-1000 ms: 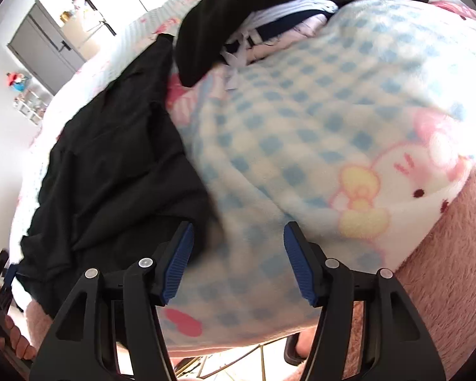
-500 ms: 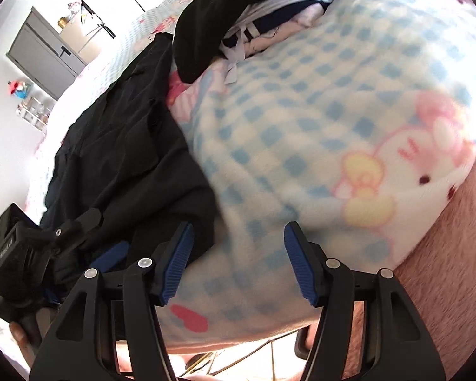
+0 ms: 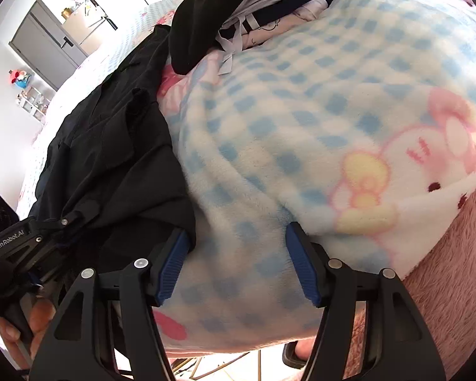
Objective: Fold clothes
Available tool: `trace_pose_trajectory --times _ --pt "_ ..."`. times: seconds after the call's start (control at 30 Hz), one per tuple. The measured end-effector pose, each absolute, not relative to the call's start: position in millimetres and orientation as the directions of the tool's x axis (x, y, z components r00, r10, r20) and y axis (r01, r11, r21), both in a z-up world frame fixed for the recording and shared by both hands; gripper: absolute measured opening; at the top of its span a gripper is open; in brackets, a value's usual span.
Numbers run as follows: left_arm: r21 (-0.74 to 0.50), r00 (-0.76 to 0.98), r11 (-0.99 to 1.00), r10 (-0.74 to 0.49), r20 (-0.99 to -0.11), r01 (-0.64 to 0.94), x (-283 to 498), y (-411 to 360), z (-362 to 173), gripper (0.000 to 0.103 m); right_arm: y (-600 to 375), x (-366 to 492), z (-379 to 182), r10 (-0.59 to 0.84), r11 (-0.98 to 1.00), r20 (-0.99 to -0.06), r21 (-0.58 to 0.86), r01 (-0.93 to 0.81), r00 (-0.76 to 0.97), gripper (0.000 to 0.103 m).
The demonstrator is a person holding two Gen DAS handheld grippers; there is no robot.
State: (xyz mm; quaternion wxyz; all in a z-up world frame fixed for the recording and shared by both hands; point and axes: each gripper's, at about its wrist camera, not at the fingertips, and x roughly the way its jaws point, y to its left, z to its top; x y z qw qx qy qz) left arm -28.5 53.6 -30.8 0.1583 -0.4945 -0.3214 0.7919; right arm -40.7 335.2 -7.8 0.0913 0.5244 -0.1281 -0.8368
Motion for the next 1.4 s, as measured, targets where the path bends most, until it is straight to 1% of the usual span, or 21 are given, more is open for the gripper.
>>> trace_pose_trajectory --times 0.03,0.1,0.17,0.23,0.27,0.3,0.33,0.37,0.4,0.53,0.63,0.67,0.73,0.83,0.9,0.93,0.97,1.07,1.2,1.27,1.4 --pt "-0.641 -0.453 -0.764 0.547 -0.704 0.072 -29.5 52.4 -33.6 0.005 333.7 -39.8 -5.5 -0.276 -0.954 -0.858 0.298 0.019 -0.434 0.063" --pt "-0.649 -0.393 -0.755 0.571 -0.72 0.09 -34.7 46.1 -49.2 0.009 330.6 -37.9 -0.9 -0.254 -0.962 -0.864 0.273 0.019 -0.436 0.063" --pt "-0.711 -0.361 -0.691 0.636 -0.682 0.127 -32.4 37.9 -57.1 0.009 328.2 -35.6 5.9 -0.252 -0.963 -0.863 0.267 0.026 -0.437 0.065" --pt "-0.775 -0.342 -0.619 0.706 -0.62 0.127 -28.7 30.9 -53.3 0.02 325.2 -32.4 15.1 -0.296 -0.95 -0.851 0.309 0.042 -0.433 0.067" --pt "-0.785 -0.346 -0.612 0.719 -0.603 0.098 -25.6 28.9 -44.6 0.024 322.6 -30.8 19.1 -0.315 -0.944 -0.846 0.328 0.046 -0.431 0.068" --pt "-0.791 -0.354 -0.609 0.727 -0.589 0.063 -22.0 26.9 -34.5 0.031 317.8 -29.7 22.9 -0.332 -0.938 -0.839 0.34 0.061 -0.431 0.068" --pt "-0.777 -0.371 -0.629 0.716 -0.591 0.026 -17.9 24.4 -23.2 0.037 310.9 -28.9 26.5 -0.344 -0.936 -0.834 0.341 0.088 -0.432 0.068" --pt "-0.756 -0.392 -0.655 0.698 -0.599 -0.012 -13.7 21.7 -11.5 0.04 302.6 -28.4 29.8 -0.347 -0.937 -0.831 0.329 0.118 -0.436 0.068" --pt "-0.734 -0.43 -0.679 0.664 -0.612 -0.004 -7.5 9.1 -4.3 0.043 294.1 -27.5 32.8 -0.342 -0.939 -0.829 0.312 0.143 -0.442 0.068" --pt "-0.643 -0.583 -0.759 0.479 -0.656 0.1 20.4 -54.1 19.0 0.044 257.9 -26.6 42.0 -0.366 -0.928 -0.828 0.288 0.237 -0.425 0.068" --pt "-0.574 -0.673 -0.797 0.321 -0.667 0.19 41.3 -101.5 36.4 0.044 218.6 -30.6 47.2 -0.433 -0.886 -0.824 0.313 0.342 -0.366 0.068" --pt "-0.561 -0.691 -0.788 0.259 -0.675 0.253 47.6 -122.8 37.7 0.044 204.3 -31.8 47.1 -0.459 -0.867 -0.821 0.33 0.373 -0.34 0.07" --pt "-0.564 -0.708 -0.736 0.165 -0.687 0.375 60.3 -159.4 34.4 0.044 175.7 -34.1 46.9 -0.508 -0.825 -0.812 0.363 0.433 -0.287 0.072" --pt "-0.599 -0.726 -0.646 0.1 -0.681 0.473 72.6 -194.7 28.7 0.044 139.3 -37.6 36.0 -0.53 -0.792 -0.819 0.386 0.474 -0.218 0.072" --pt "-0.602 -0.734 -0.624 0.065 -0.676 0.498 80.2 -214.8 29.1 0.044 117.7 -42.5 26.8 -0.541 -0.773 -0.823 0.405 0.488 -0.174 0.071" --pt "-0.597 -0.742 -0.631 0.05 -0.669 0.496 81.4 -221.4 31.0 0.044 109.0 -45.2 23.3 -0.543 -0.765 -0.825 0.407 0.5 -0.158 0.068" --pt "-0.589 -0.75 -0.643 0.035 -0.66 0.488 81.7 -226.9 33.4 0.044 101.8 -47.1 21.3 -0.542 -0.758 -0.826 0.4 0.516 -0.156 0.053" --pt "-0.569 -0.771 -0.68 0.008 -0.637 0.463 77.3 -237.7 36.4 0.044 85.2 -47.0 11.5 -0.475 -0.781 -0.858 0.308 0.543 -0.196 0.042" --pt "-0.568 -0.765 -0.714 0.072 -0.64 0.408 55.9 -249.9 22.2 0.044 84.3 -40.1 7.4 -0.484 -0.79 -0.852 0.328 0.518 -0.199 0.041" --pt "-0.538 -0.718 -0.731 0.095 -0.69 0.42 36.2 -243.5 9.9 0.044 89.0 -36.9 11.9 -0.523 -0.775 -0.833 0.375 0.509 -0.181 0.037" --pt "-0.502 -0.645 -0.748 0.131 -0.753 0.434 27.2 -239.3 -10.0 0.043 89.0 -35.2 10.3 -0.53 -0.777 -0.831 0.394 0.491 -0.171 0.037"
